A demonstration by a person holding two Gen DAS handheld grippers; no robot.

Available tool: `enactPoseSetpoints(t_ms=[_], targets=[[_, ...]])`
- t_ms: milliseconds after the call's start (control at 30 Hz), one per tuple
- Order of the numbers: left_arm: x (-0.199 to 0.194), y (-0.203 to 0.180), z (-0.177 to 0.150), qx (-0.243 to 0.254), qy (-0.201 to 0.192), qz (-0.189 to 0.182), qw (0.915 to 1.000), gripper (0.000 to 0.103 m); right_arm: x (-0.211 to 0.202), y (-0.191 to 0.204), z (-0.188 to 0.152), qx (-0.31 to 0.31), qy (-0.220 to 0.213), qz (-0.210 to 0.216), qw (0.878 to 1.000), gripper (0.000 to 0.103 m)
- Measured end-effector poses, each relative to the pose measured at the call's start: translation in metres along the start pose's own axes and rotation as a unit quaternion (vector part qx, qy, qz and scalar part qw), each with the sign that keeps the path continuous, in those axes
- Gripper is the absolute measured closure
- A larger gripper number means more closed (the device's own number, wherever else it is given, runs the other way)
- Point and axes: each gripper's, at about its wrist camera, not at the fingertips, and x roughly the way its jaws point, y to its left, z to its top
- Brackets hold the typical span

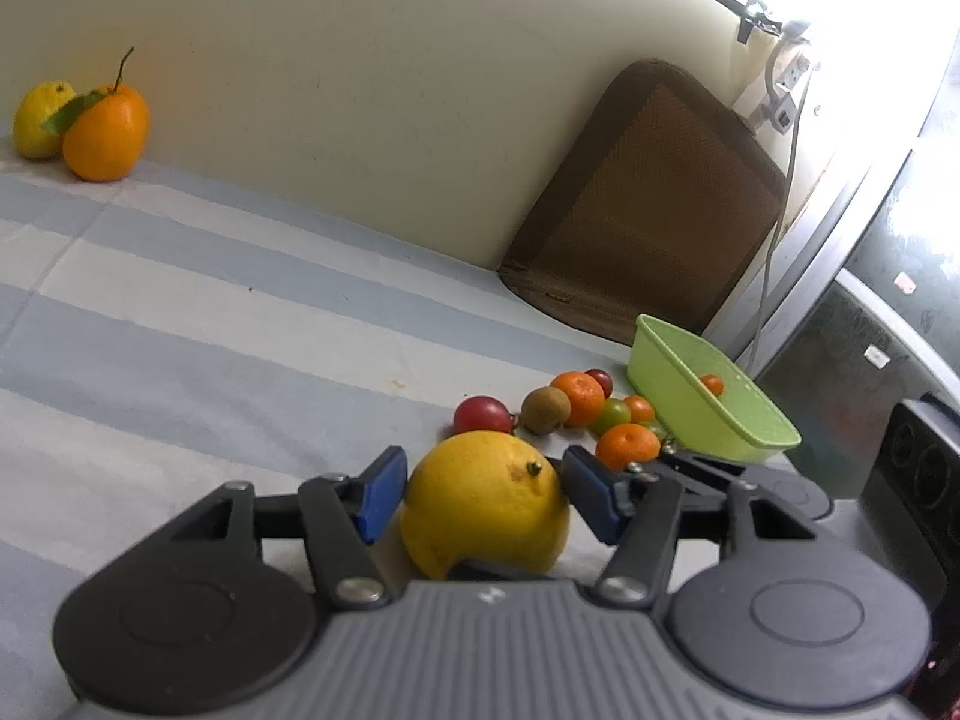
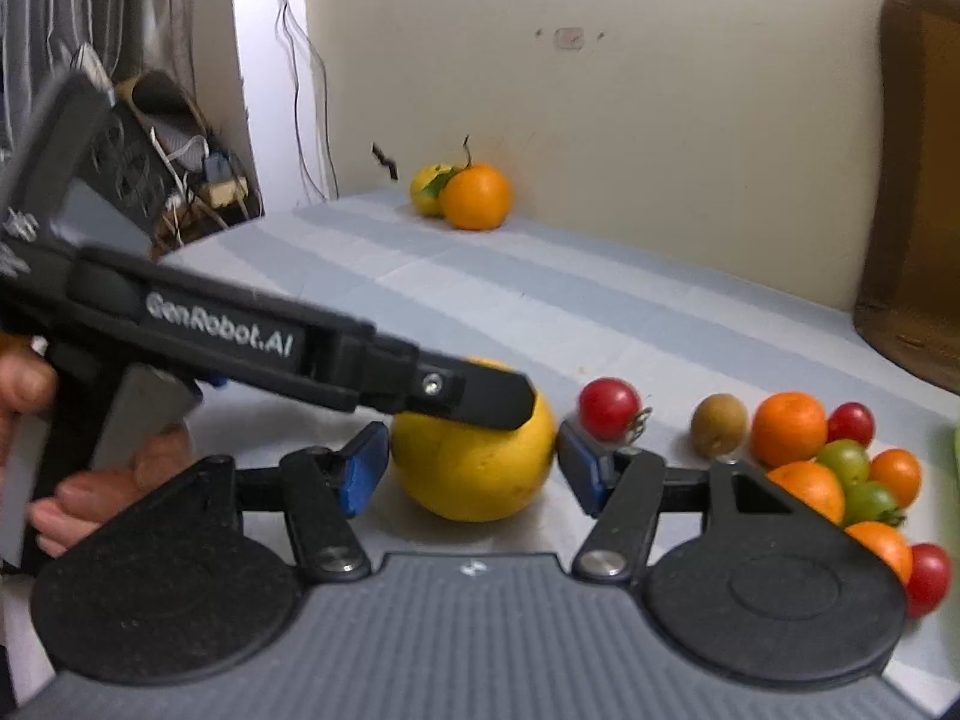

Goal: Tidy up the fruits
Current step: 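Grasp the yellow grapefruit between both tools from opposite sides, then carry the grapefruit with both tools into the green bowl and open both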

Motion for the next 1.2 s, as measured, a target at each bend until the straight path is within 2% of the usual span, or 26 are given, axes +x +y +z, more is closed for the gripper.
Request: enactPoseSetpoints(t_ms=[67,133,233,367,500,633,800,967,1100,1200], targets=[[-0.003,-0.007,0.005,-0.005,0.003,0.002,1.0,0.046,-0.009,0.0,0.0,0.002,-0.012,-0.003,1.0,0.04],[-0.002,-0.019,0.018,0.007,0.002,-0.012,0.9999,0.046,-0.027,-0.006,0.002,-0.001,-0.036,-0.017,0.999,0.04],[0.009,-0.06,0.038,0.054,-0.007,-0.035,0.9979,0.046,-0.06,-0.028,0.01,0.004,-0.071,-0.057,0.996,0.04],[0.054,-0.125,0.063,0.118,-0.002,-0.076,0.9902,0.046,-0.104,-0.074,0.014,0.027,-0.097,-0.126,0.987,0.04],[0.116,-0.175,0.072,0.139,0.028,-0.11,0.9836,0.046,-0.132,-0.124,0.006,0.053,-0.086,-0.188,0.977,0.04],[0.164,-0.206,0.072,0.159,0.049,-0.104,0.9806,0.046,-0.128,-0.172,0.001,0.084,-0.063,-0.207,0.973,0.04],[0.207,-0.217,0.069,0.181,0.073,-0.068,0.9784,0.046,-0.105,-0.22,-0.001,0.125,-0.031,-0.199,0.972,0.04],[0.232,-0.213,0.068,0.184,0.086,-0.032,0.9786,0.046,-0.081,-0.245,0.0,0.141,-0.008,-0.184,0.973,0.04],[0.228,-0.201,0.072,0.172,0.085,-0.032,0.9809,0.041,-0.066,-0.246,0.004,0.139,0.006,-0.18,0.974,0.039],[0.202,-0.192,0.085,0.155,0.064,-0.041,0.985,0.04,-0.071,-0.234,0.002,0.122,-0.008,-0.198,0.973,0.039]])
